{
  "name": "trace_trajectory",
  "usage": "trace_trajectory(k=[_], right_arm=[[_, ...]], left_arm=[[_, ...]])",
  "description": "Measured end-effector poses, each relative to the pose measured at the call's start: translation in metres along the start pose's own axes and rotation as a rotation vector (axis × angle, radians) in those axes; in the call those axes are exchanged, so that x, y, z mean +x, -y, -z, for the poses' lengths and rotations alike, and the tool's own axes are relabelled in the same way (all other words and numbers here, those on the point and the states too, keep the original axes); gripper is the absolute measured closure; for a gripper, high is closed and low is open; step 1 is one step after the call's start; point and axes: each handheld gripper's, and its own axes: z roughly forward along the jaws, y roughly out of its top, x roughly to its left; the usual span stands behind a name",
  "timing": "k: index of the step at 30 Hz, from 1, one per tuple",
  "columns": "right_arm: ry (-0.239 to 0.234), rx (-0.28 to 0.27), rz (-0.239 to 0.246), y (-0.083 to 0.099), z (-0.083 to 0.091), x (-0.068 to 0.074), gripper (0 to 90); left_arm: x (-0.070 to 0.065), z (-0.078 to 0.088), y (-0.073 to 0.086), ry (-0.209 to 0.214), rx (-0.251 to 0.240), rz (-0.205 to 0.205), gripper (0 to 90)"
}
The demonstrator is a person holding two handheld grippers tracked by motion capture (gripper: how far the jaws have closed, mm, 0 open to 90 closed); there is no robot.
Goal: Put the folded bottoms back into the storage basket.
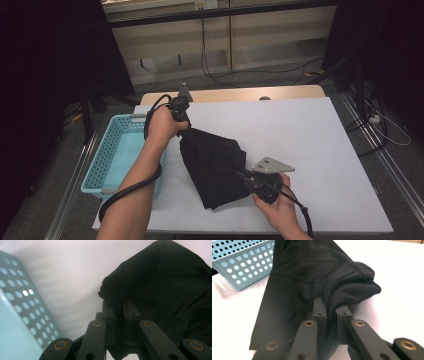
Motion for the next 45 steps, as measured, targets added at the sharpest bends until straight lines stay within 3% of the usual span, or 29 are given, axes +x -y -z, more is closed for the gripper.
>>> trace_trajectory(k=[14,26,45], right_arm=[[-0.016,-0.022,0.000,-0.007,-0.005,0.005,81.5],[-0.020,-0.059,0.002,-0.018,-0.008,0.012,81.5],[-0.029,-0.099,0.033,-0.034,-0.013,0.027,81.5]], left_arm=[[0.008,0.017,-0.007,0.031,0.002,0.021,82.3],[0.010,0.037,-0.013,0.016,-0.001,0.029,82.4],[0.021,0.069,-0.007,0.006,-0.004,0.052,82.5]])
